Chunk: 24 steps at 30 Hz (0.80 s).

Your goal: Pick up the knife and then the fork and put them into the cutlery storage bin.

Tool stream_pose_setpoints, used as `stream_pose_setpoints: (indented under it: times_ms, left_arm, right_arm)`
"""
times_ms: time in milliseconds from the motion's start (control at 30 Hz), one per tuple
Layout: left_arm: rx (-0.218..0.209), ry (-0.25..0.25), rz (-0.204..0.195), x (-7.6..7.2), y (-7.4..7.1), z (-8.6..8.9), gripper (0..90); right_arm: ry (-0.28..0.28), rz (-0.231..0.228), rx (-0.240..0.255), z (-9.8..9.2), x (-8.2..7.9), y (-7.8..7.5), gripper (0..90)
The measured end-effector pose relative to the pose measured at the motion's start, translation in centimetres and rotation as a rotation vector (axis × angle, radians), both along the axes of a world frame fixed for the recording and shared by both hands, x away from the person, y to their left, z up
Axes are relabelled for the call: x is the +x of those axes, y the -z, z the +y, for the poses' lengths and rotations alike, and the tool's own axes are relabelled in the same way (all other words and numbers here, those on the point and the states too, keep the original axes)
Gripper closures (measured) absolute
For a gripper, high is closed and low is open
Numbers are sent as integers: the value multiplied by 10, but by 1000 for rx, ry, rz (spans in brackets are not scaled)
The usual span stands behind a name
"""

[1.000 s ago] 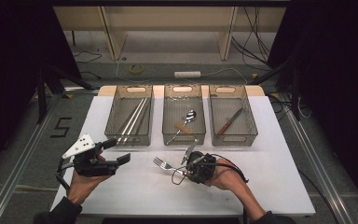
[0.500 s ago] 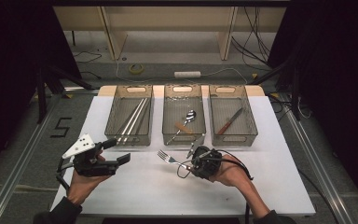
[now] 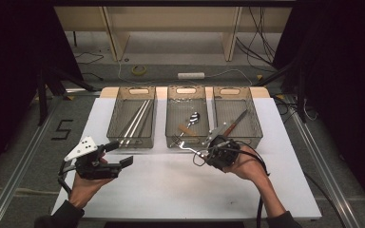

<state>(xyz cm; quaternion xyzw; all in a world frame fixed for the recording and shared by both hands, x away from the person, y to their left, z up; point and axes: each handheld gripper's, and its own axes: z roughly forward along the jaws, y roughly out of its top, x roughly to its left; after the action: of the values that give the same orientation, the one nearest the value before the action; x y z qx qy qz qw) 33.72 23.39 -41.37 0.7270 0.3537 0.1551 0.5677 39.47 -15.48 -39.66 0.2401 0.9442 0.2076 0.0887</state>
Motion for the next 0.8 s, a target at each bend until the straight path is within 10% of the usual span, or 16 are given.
stream_pose_setpoints:
  times_ms: [800]
  left_arm:
    - [-4, -5, 4, 1, 0, 2, 160]
  right_arm:
    - [132, -58, 57, -32, 42, -35, 773]
